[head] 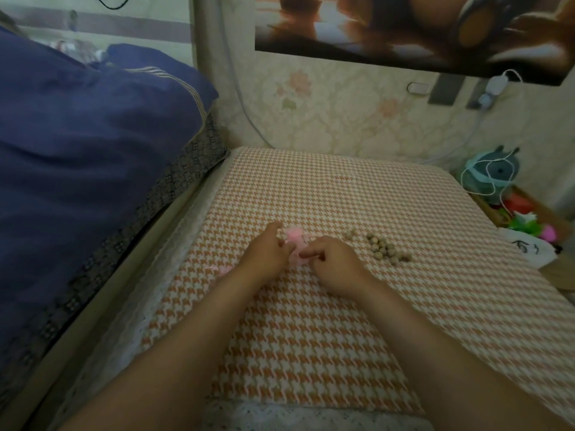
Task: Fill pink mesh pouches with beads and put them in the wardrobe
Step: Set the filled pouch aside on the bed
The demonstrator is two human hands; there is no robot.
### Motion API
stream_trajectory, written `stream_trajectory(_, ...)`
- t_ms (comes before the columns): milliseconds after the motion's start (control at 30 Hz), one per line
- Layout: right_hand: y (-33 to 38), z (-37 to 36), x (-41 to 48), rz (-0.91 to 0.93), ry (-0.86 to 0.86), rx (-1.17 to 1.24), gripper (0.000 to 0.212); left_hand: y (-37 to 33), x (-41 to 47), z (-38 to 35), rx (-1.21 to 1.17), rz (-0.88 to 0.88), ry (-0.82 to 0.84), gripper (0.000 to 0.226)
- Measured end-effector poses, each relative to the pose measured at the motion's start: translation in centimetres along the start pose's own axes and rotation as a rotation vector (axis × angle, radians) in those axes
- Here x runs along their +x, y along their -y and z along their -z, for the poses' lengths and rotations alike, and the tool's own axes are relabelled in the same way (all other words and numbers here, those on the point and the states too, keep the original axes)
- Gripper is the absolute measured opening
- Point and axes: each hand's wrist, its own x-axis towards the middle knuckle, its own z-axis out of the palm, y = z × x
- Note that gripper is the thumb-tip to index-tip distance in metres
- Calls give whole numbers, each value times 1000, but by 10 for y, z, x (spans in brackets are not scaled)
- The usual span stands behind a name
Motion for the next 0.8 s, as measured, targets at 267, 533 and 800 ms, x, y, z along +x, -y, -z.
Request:
stream_trajectory(267,10,30,-34,-42,-54,202,37,-7,-17,0,-151,-60,-39,23)
stream_trajectory(533,28,67,-55,-73,-146,268,14,-35,-59,12,-32,-312,81,6)
stream_trajectory(800,31,83,-80,-79,-68,332,25,-50,-81,9,13,-315,84,15)
